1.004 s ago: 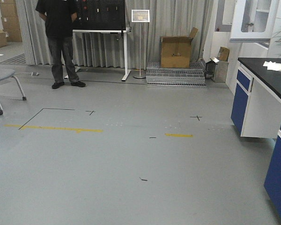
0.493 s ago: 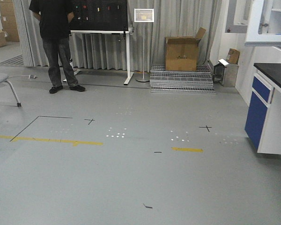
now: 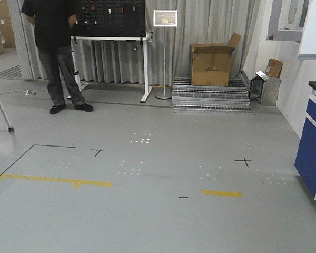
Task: Pick beaker and place in left cabinet
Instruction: 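Drive the base across the room toward the grey cabinet, holding the beaker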
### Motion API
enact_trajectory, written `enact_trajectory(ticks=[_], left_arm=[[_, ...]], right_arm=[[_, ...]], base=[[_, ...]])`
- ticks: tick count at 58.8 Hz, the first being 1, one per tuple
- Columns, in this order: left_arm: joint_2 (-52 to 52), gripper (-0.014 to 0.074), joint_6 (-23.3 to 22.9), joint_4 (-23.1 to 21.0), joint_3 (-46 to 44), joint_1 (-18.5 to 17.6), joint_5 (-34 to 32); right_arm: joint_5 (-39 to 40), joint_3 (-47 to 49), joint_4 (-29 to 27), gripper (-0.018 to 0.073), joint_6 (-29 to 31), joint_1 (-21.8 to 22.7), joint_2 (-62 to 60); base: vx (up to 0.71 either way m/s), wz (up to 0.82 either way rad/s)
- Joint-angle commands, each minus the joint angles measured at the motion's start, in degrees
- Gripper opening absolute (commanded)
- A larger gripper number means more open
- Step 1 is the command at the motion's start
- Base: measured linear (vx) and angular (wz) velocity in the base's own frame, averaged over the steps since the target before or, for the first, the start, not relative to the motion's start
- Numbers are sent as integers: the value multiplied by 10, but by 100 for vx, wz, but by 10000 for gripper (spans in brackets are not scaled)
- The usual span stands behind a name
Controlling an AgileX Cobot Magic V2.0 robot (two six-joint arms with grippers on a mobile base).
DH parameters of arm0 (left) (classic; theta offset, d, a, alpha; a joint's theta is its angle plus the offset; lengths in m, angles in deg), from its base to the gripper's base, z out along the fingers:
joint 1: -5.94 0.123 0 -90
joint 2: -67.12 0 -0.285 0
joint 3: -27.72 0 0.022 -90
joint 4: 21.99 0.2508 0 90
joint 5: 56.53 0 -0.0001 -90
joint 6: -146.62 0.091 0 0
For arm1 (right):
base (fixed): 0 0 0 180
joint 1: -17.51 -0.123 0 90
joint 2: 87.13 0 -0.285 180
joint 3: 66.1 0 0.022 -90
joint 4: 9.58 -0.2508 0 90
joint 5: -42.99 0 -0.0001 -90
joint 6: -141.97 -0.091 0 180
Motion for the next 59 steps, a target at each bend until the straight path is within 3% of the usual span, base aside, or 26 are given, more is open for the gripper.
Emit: enact_trajectory(ticks=[1, 59], left_arm=[[-6, 4, -2, 0, -6, 1, -42], [-6, 4, -2, 0, -6, 1, -43]], right_arm=[[41, 16, 20, -4, 0, 1, 5], [41, 16, 20, -4, 0, 2, 5]], base=[[61, -7], [63, -5]])
